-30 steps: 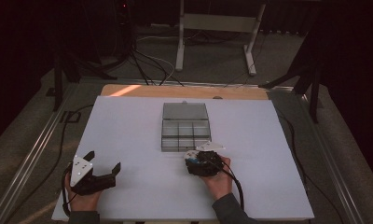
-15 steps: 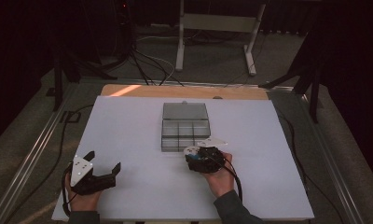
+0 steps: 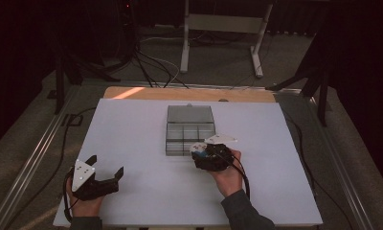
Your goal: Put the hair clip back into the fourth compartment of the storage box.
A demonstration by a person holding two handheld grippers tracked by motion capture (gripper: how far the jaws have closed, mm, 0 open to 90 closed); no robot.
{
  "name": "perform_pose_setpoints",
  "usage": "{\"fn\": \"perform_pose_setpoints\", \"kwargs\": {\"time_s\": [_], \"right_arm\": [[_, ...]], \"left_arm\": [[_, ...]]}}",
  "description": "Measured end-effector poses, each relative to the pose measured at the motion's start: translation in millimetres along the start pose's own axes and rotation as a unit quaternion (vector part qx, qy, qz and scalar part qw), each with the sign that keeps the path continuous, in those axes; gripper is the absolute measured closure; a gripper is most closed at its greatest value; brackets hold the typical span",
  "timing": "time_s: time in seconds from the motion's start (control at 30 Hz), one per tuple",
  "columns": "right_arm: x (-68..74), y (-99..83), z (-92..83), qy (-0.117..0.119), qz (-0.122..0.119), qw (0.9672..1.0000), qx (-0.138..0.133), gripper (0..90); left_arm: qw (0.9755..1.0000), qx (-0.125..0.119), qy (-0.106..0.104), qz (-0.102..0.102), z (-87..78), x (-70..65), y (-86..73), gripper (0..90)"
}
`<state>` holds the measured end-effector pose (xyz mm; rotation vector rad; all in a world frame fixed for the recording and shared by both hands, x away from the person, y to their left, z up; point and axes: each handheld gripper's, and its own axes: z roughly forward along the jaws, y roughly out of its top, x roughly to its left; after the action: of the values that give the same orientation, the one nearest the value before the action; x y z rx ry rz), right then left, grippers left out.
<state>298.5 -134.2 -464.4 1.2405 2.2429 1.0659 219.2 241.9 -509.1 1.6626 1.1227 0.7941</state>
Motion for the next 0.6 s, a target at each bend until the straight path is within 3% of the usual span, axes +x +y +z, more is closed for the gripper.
{"fn": "perform_pose_setpoints", "kwargs": {"time_s": [0.6], "right_arm": [[-2.6, 23.0, -0.1, 0.002, -0.013, 0.9999, -0.007, 35.3]], "left_arm": [[1.0000, 0.000, 0.001, -0.001, -0.1, 0.3, -0.3, 0.7]]}}
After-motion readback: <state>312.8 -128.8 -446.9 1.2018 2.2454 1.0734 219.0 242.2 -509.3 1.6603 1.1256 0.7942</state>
